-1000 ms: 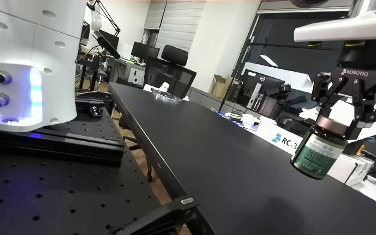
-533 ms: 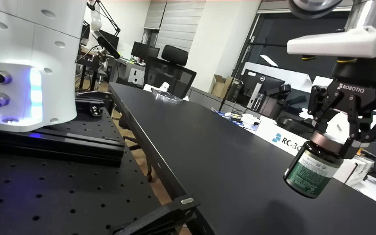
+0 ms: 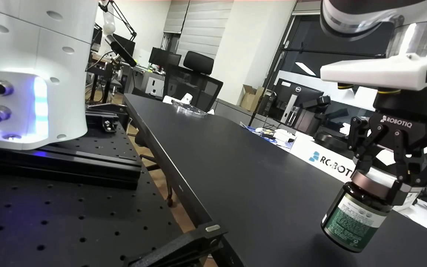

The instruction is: Move the bottle to the front of the table

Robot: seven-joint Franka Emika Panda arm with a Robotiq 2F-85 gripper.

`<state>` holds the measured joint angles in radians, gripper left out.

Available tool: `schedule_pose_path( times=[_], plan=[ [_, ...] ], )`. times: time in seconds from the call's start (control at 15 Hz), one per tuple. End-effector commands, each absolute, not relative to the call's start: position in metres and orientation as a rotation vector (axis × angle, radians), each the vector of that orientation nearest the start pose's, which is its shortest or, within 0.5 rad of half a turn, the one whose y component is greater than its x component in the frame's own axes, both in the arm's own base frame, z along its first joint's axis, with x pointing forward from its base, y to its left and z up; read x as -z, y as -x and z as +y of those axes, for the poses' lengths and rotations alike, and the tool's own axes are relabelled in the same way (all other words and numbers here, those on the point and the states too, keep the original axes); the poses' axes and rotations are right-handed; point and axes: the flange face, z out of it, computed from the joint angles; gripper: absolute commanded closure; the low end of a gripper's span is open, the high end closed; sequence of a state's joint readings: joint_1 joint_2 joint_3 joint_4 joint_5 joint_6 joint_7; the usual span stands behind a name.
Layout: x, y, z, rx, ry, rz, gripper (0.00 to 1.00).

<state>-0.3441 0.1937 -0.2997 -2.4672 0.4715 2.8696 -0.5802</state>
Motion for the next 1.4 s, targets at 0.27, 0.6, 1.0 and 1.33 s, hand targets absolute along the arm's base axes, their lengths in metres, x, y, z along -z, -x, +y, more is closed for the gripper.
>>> schedule_pose_path(
  times=[0.27,0.6,1.0,1.33],
  plan=[
    [-0.225,-0.379,-0.326,0.404,3.093,0.798,0.64],
    [-0.23,-0.375,-0.321,0.39,3.117,0.746,0.13],
    [-0.283,-0.36,-0.307,0.503,3.129,0.615,0.0],
    [-0.285,-0.36,-0.312,0.489,3.169,0.555,0.0]
  ],
)
